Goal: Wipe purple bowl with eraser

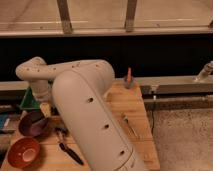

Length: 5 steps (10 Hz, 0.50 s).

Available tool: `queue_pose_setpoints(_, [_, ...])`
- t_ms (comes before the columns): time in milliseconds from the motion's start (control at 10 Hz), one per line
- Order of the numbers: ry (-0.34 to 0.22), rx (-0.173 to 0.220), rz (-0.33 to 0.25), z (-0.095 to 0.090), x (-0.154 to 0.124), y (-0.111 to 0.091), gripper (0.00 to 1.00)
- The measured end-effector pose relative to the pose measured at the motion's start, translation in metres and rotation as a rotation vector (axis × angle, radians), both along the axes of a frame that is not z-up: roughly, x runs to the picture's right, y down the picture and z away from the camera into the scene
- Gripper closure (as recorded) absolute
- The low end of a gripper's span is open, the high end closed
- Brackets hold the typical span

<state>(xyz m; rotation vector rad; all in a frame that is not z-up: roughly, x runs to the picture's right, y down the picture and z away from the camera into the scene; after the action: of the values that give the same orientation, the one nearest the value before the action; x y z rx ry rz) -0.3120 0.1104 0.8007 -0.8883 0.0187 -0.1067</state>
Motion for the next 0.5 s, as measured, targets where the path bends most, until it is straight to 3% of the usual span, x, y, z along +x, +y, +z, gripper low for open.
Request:
queue_pose_setpoints(300, [-0.056,0.004,-0.041,0.000,-0.030,0.000,1.00])
queue_pose_setpoints(500, [-0.099,0.002,-0.044,-0.012,-0.045,0.014,1.00])
